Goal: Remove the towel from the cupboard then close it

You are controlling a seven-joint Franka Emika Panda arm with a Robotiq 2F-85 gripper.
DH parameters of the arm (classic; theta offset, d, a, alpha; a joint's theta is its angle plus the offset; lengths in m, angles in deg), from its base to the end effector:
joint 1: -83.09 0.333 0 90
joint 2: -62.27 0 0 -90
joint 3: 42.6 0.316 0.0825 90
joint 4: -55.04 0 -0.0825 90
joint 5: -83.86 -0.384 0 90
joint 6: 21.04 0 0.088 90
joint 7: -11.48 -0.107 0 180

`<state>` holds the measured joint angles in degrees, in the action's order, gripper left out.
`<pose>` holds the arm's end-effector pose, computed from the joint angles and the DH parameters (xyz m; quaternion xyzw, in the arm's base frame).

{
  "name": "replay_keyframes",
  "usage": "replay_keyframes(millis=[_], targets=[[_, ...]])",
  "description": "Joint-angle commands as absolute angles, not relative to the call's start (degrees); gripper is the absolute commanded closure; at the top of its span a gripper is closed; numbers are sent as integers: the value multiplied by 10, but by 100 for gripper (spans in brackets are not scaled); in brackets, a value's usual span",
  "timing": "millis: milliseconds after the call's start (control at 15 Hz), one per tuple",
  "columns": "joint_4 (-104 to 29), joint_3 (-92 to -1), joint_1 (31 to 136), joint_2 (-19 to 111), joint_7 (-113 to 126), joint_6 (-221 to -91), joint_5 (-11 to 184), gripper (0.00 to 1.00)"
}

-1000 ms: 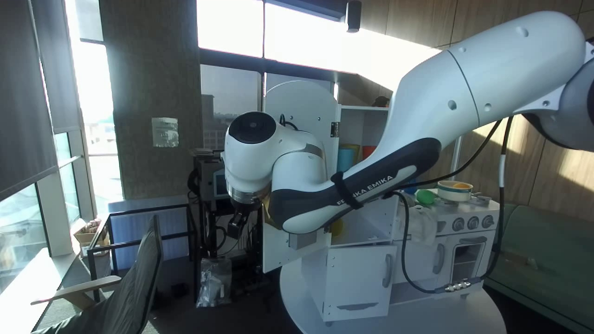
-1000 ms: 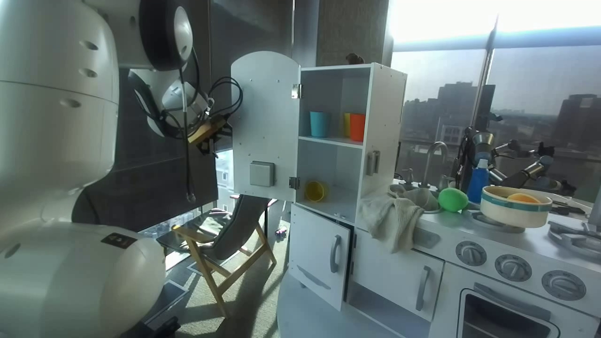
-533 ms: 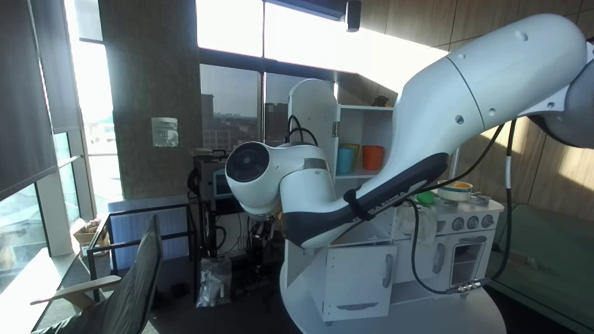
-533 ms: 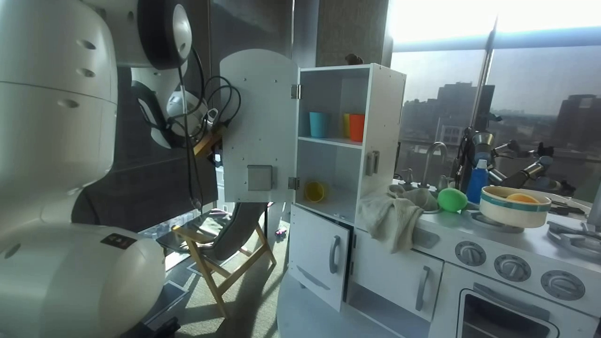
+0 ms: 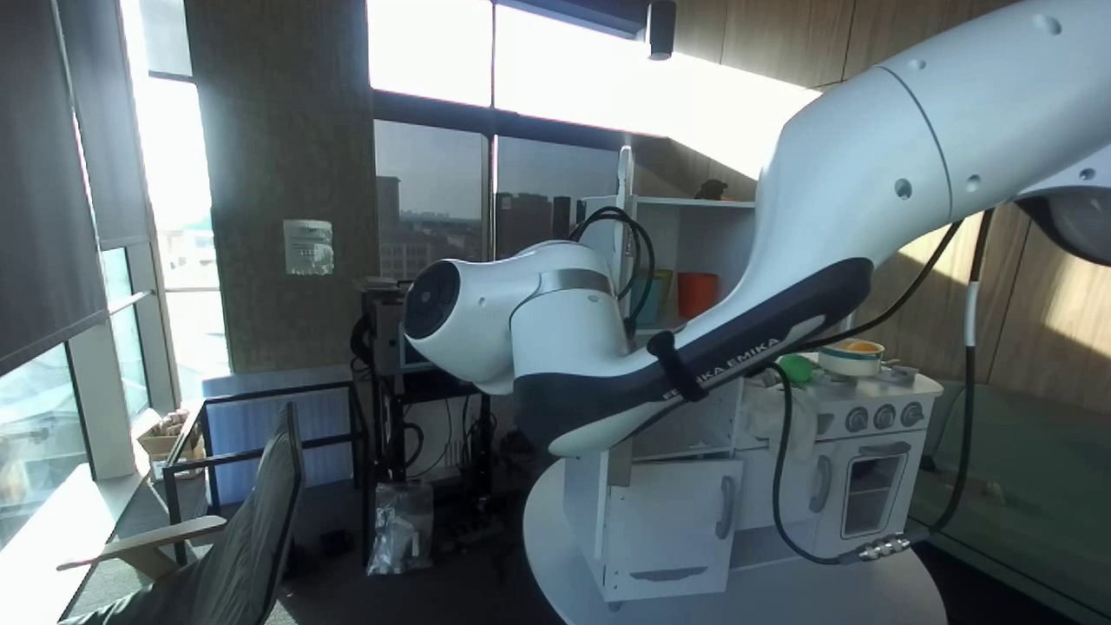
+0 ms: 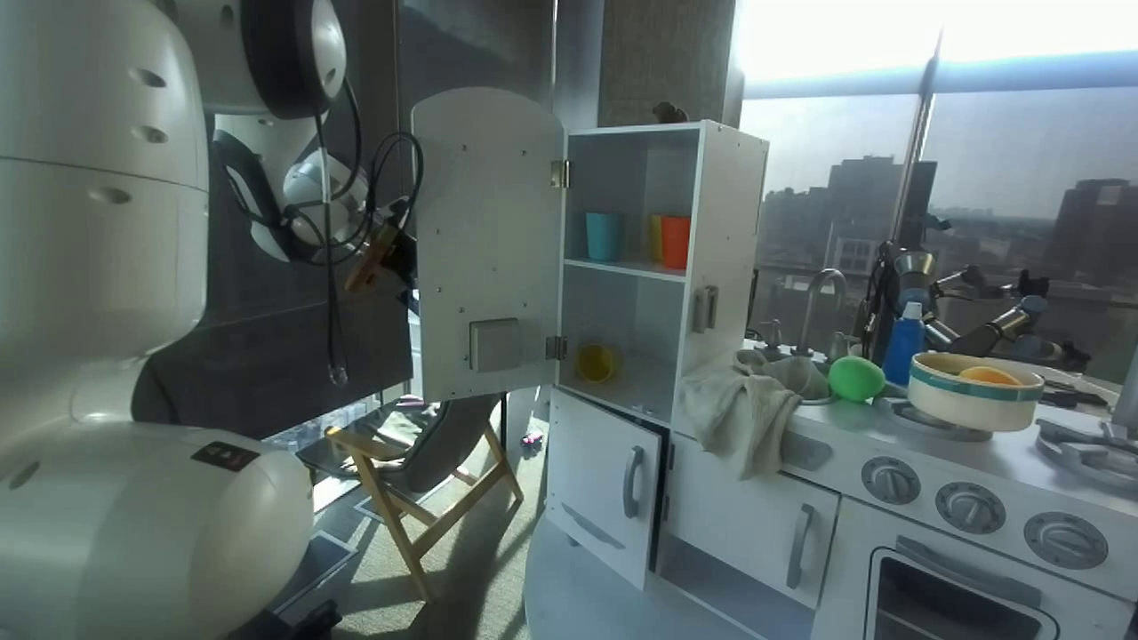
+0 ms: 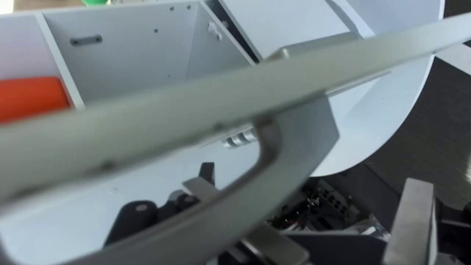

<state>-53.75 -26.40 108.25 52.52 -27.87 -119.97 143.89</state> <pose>0.4923 0.3180 0.4296 0.8621 0.1759 0.1858 0.4375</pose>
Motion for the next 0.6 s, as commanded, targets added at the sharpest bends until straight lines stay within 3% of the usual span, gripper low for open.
replay_keyframes(millis=[0,267,333,533], targets=[[-527,-254,1075,548,-321,-1120,1381,0],[-512,-254,1069,551,-376,-1074,1322,0],[-579,-271,1042,611,-373,-1106,1310,0],[-605,-290,1008,655,-389,-1118,1285,0]])
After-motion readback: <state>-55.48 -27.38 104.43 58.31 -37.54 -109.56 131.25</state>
